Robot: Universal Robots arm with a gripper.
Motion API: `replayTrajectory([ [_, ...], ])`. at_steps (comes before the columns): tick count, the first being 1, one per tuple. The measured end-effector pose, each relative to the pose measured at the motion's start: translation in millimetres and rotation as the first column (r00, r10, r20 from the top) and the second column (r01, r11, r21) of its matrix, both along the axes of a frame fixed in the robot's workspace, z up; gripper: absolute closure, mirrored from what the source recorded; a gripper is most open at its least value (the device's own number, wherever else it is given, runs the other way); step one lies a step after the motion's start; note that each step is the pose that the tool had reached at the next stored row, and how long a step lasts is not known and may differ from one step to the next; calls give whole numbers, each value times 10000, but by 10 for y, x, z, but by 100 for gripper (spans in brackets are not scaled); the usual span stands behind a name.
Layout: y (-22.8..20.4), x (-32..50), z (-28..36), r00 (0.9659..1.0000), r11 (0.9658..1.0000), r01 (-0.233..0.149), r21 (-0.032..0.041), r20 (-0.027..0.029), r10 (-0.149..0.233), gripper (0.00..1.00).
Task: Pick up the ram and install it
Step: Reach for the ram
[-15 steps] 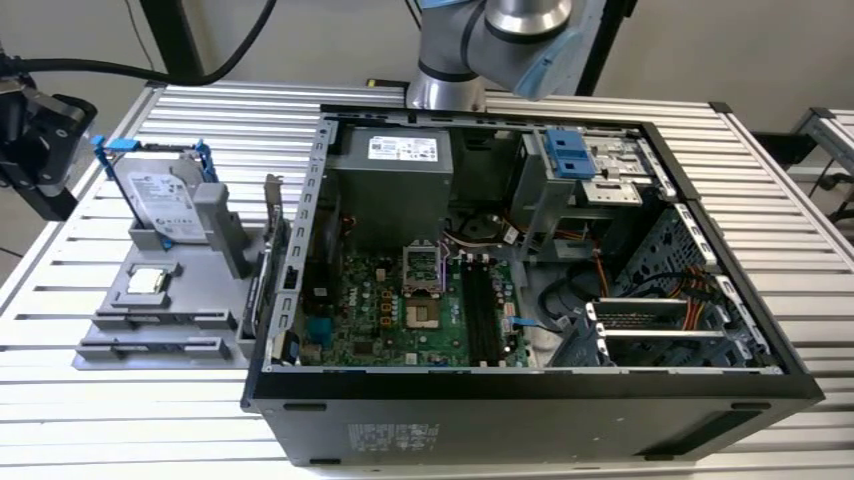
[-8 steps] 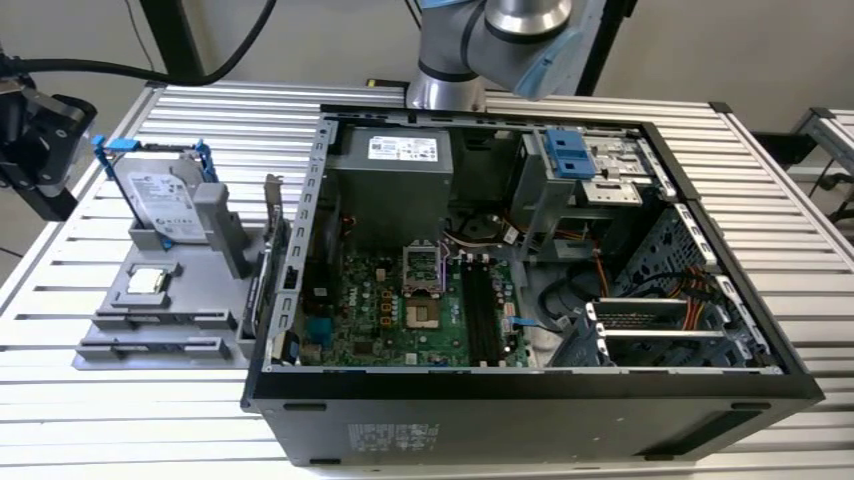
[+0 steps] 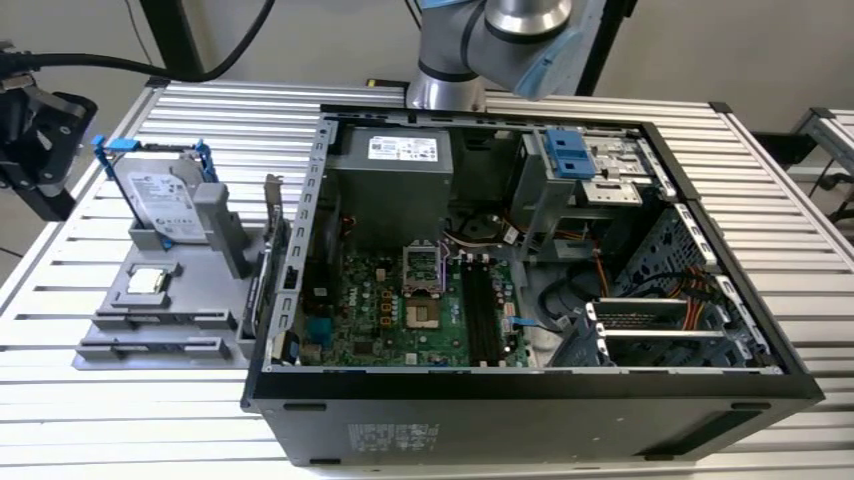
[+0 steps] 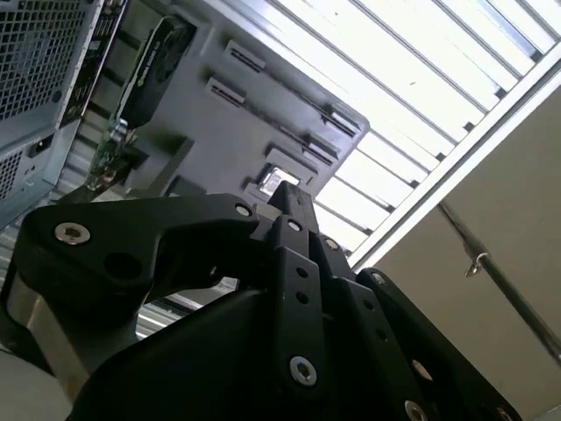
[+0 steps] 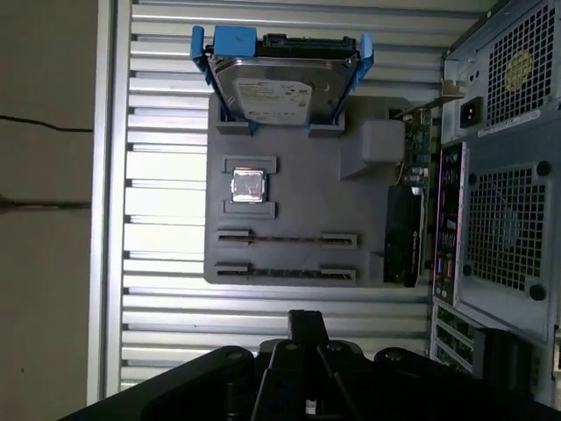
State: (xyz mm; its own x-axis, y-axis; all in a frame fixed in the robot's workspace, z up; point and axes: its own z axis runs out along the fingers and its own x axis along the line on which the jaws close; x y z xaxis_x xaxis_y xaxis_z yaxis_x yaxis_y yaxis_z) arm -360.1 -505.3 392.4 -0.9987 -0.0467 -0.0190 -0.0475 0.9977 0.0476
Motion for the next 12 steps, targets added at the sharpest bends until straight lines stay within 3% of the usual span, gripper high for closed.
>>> replayTrajectory([
  [3, 0, 0, 0, 9986, 9986, -530, -4, 0, 530, 100],
  [6, 0, -1, 0, 9942, 9942, -1073, -12, -1, 1073, 100],
  [9, 0, -2, 0, 9871, 9871, -1600, -23, -2, 1600, 100],
  [12, 0, -2, 0, 9770, 9770, -2131, -33, -5, 2131, 100],
])
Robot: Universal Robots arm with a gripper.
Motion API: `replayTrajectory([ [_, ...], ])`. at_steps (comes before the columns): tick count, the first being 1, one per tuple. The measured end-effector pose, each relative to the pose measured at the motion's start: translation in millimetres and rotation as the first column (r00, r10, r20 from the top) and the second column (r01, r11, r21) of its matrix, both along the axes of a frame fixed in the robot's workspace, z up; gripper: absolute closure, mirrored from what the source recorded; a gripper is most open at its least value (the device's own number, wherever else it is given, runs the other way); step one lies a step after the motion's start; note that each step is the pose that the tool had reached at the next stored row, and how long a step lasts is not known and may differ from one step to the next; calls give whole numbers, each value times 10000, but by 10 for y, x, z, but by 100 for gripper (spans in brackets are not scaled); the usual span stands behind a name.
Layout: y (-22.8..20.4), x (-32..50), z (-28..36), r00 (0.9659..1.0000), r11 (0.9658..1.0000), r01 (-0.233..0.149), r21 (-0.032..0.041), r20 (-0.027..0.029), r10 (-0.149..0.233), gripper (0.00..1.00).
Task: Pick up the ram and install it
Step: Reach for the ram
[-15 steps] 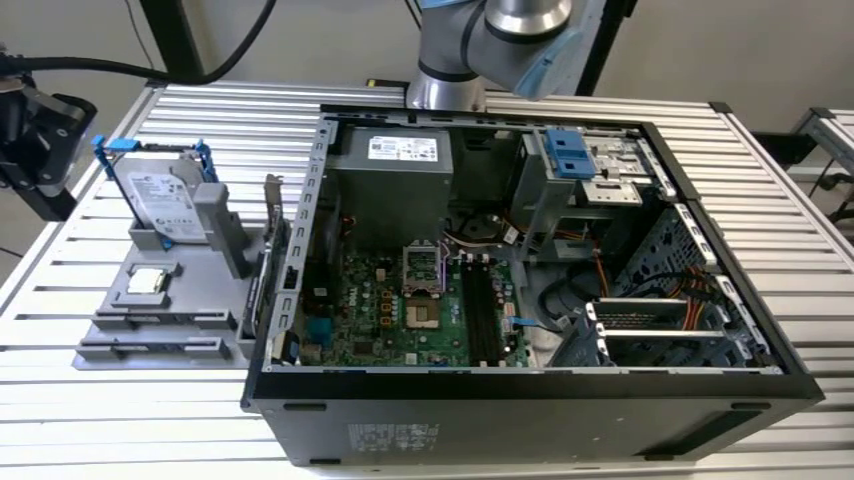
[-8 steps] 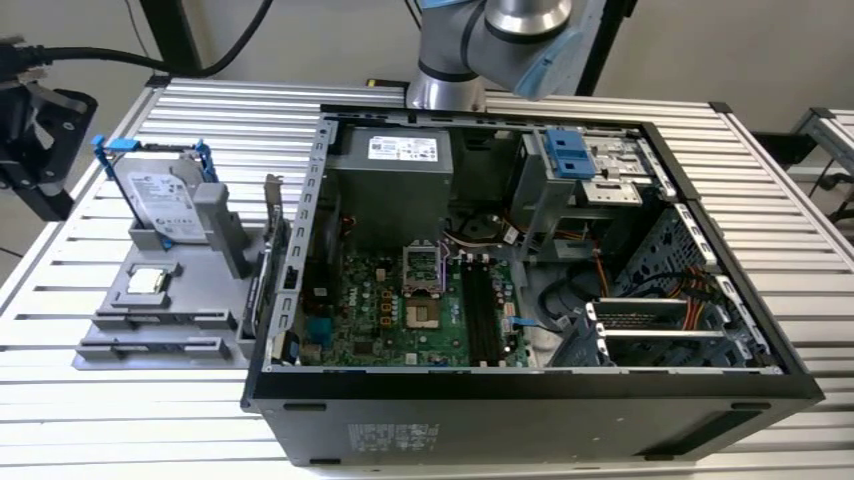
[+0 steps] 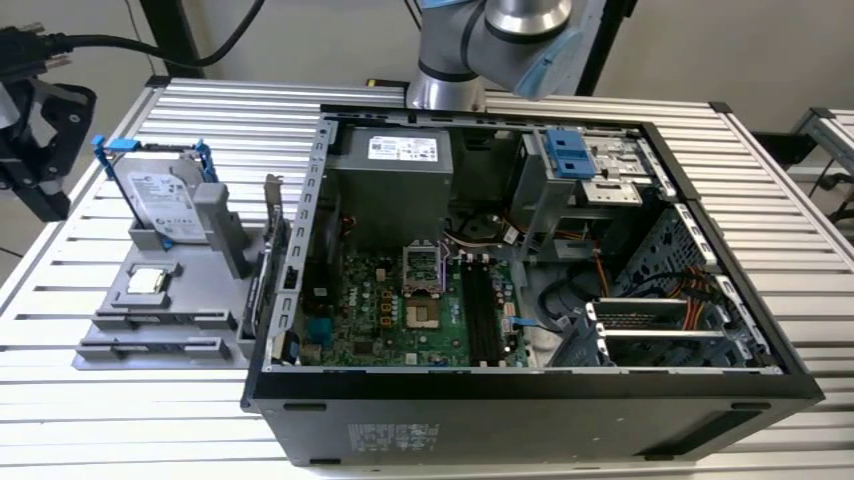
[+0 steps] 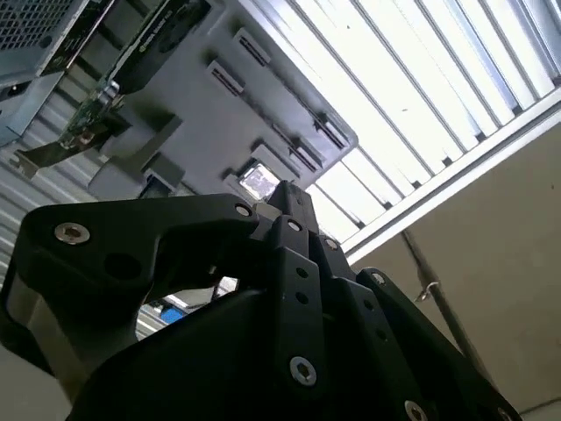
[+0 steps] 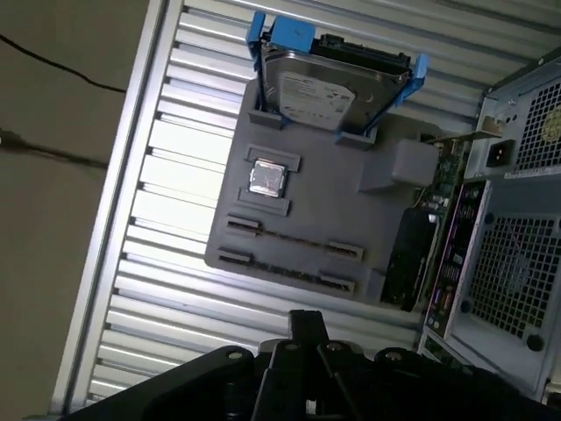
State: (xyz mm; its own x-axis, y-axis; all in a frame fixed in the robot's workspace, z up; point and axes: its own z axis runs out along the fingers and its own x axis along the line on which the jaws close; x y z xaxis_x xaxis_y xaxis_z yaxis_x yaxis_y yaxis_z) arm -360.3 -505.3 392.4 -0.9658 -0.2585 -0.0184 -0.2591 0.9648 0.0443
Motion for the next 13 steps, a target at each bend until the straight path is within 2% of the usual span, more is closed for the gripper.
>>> replayTrajectory([
  [3, 0, 0, 0, 9985, 9985, -549, -11, -1, 549, 100],
  [6, 0, 0, 0, 9941, 9941, -1087, -19, -1, 1087, 100],
  [9, 0, 0, 0, 9868, 9868, -1622, -21, -1, 1622, 100],
  [13, 0, 0, 0, 9723, 9723, -2337, -20, -1, 2337, 100],
])
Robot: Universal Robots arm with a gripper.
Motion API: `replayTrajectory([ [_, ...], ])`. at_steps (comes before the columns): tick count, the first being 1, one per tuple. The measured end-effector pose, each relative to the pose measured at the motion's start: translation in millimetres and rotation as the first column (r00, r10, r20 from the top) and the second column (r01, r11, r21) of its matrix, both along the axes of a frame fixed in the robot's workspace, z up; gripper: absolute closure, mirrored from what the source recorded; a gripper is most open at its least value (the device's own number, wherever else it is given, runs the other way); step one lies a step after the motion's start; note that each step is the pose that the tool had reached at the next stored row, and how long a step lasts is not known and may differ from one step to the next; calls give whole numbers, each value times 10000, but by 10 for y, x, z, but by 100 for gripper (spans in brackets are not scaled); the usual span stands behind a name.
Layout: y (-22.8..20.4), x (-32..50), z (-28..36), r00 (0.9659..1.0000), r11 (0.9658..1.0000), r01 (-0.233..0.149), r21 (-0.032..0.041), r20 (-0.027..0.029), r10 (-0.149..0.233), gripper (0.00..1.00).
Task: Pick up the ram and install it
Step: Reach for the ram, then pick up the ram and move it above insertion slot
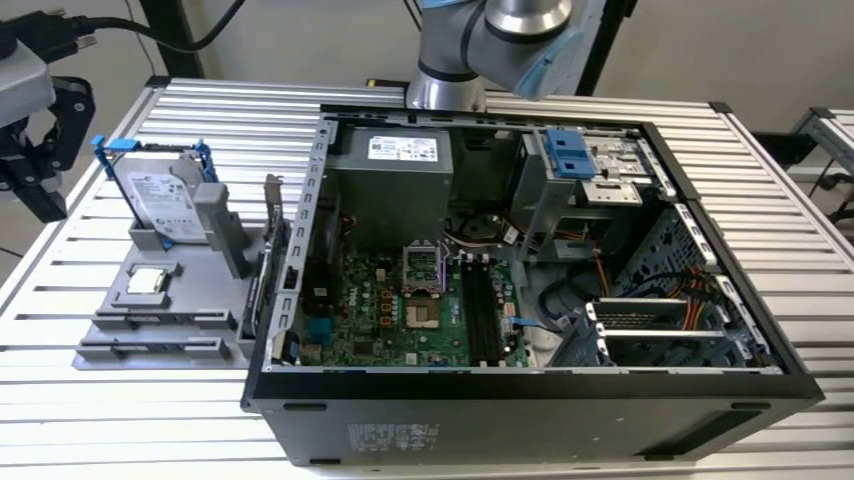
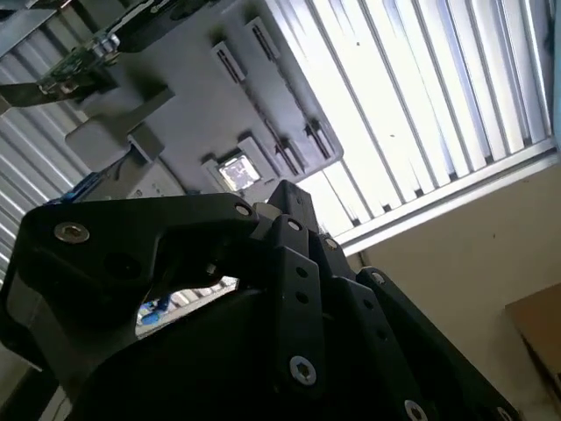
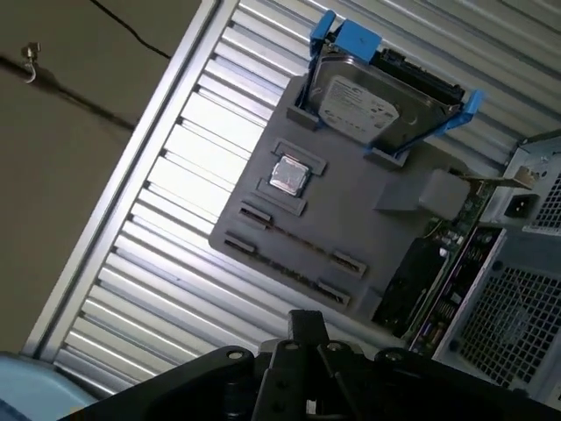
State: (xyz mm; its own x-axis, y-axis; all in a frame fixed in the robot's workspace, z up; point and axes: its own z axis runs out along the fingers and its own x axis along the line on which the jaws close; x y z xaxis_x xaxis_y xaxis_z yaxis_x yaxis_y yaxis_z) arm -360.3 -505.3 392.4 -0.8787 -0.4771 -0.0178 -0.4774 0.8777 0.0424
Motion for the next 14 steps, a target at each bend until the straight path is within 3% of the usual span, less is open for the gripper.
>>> replayTrajectory([
  [3, 0, 0, 0, 9985, 9985, -540, 0, 1, 540, 100],
  [7, 0, 0, 0, 9918, 9918, -1277, -1, 0, 1277, 100],
  [10, 0, 0, 0, 9836, 9836, -1806, 0, 0, 1806, 100],
  [14, 0, 0, 0, 9677, 9677, -2522, 0, 1, 2522, 100],
])
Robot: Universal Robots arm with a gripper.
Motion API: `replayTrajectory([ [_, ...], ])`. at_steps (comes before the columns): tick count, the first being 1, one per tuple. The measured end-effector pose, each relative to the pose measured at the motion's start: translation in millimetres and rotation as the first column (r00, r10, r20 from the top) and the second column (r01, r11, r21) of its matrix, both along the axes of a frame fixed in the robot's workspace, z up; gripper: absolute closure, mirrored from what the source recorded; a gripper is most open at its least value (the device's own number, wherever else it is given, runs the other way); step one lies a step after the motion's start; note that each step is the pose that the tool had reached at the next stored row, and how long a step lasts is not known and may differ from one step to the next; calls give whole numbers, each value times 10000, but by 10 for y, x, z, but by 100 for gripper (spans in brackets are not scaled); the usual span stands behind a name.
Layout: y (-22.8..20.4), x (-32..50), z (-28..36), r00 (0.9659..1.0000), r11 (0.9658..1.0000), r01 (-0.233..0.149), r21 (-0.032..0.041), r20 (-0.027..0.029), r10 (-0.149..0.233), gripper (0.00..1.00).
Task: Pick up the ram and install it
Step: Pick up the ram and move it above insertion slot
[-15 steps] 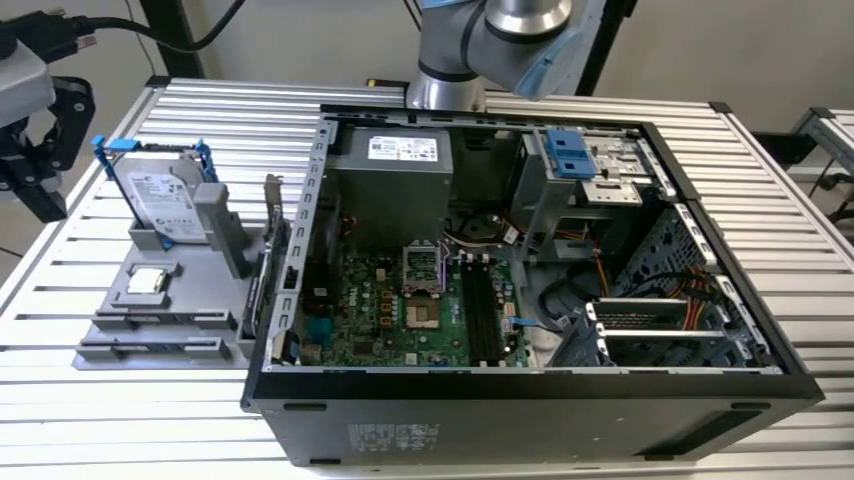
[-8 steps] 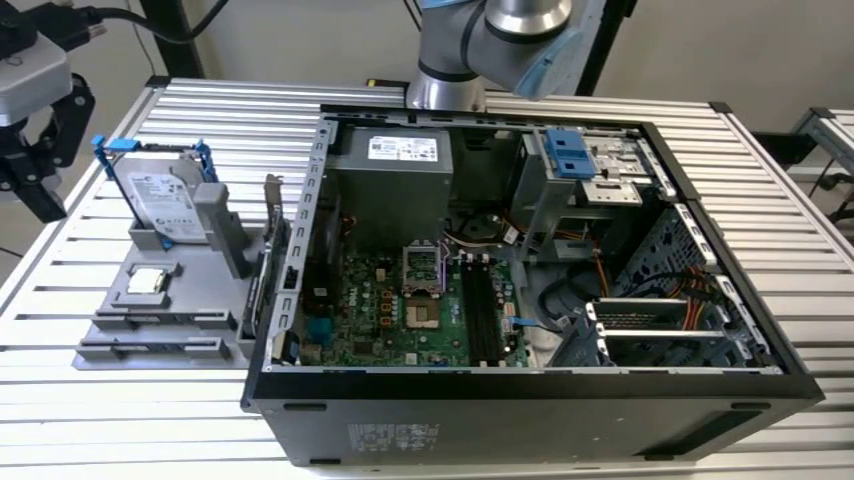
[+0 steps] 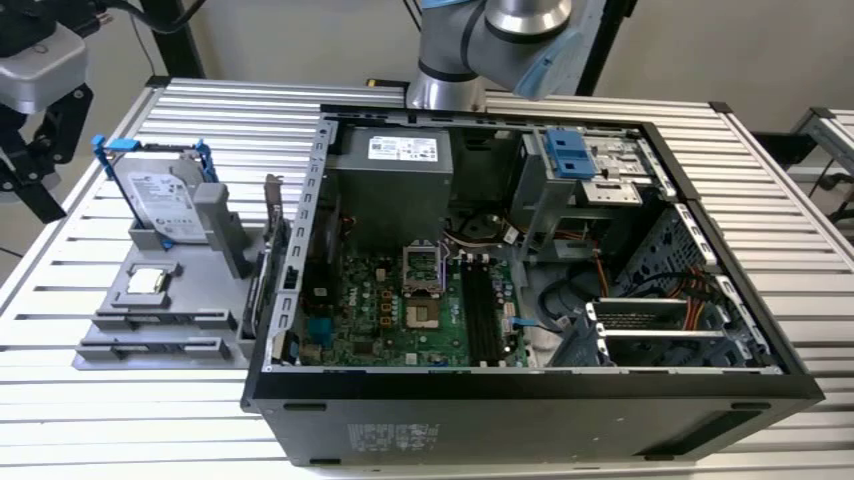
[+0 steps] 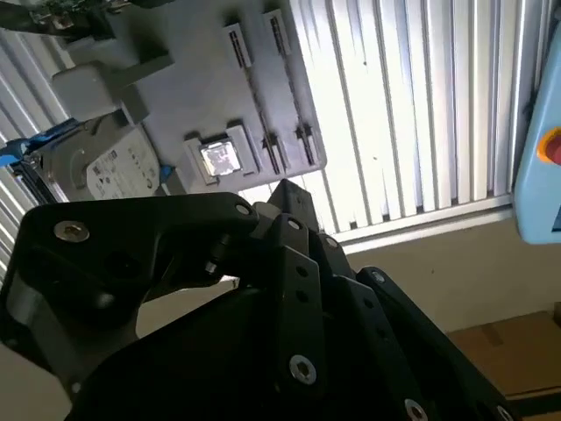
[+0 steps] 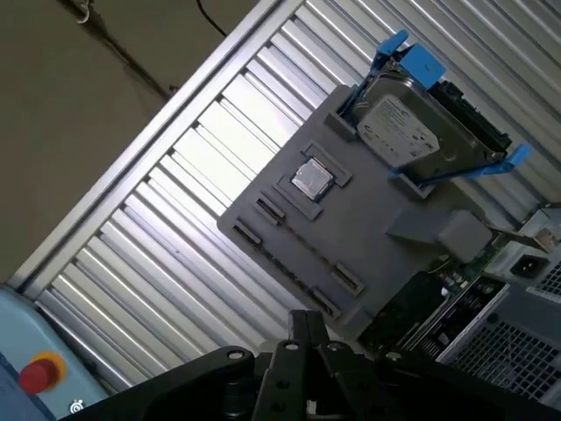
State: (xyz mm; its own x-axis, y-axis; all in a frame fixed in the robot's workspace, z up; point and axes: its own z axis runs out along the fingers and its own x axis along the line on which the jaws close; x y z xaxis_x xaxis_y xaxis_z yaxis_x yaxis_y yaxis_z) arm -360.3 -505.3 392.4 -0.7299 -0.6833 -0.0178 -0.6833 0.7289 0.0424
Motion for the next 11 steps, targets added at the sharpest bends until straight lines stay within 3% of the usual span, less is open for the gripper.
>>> replayTrajectory([
  [5, 0, 0, 0, 9959, 9959, -910, 0, -1, 910, 100],
  [8, 0, 0, 0, 9895, 9895, -1446, -1, -1, 1446, 100],
  [11, 0, 0, 0, 9800, 9800, -1988, -1, -1, 1988, 100],
])
